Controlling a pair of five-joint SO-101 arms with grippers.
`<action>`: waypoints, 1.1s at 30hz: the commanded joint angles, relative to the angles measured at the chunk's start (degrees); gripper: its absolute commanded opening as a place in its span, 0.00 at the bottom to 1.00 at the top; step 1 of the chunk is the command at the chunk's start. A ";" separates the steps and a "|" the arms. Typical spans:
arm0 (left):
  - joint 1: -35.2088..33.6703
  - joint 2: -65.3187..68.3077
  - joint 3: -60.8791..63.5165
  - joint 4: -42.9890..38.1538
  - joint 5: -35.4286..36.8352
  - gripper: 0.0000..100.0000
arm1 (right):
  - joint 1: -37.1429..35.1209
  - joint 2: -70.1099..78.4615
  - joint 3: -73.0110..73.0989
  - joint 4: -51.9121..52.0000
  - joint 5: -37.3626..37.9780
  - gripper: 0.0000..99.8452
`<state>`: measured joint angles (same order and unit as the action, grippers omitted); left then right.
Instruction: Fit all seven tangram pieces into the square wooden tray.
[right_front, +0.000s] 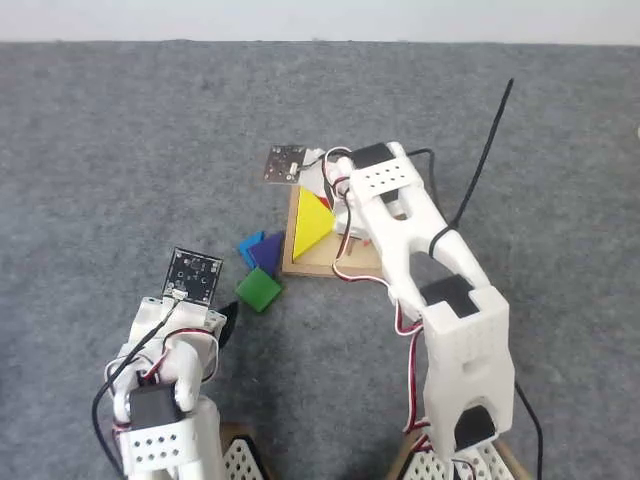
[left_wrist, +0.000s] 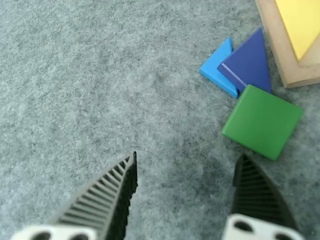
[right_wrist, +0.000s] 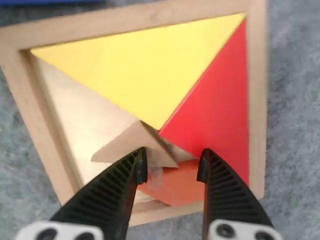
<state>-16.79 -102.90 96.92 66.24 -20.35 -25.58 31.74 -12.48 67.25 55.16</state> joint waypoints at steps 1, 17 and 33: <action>-0.44 -1.05 -0.48 0.35 0.00 0.30 | 0.13 -1.10 -4.31 -0.92 -7.56 0.18; -0.44 -1.05 -0.48 0.26 0.00 0.30 | -2.59 -3.38 2.46 0.57 -27.16 0.18; -0.44 -1.05 -0.48 0.26 0.00 0.30 | 4.44 -4.26 -3.08 -9.01 -28.48 0.18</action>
<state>-16.79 -102.90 96.92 66.24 -20.35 -22.07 32.09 -11.87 60.75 28.18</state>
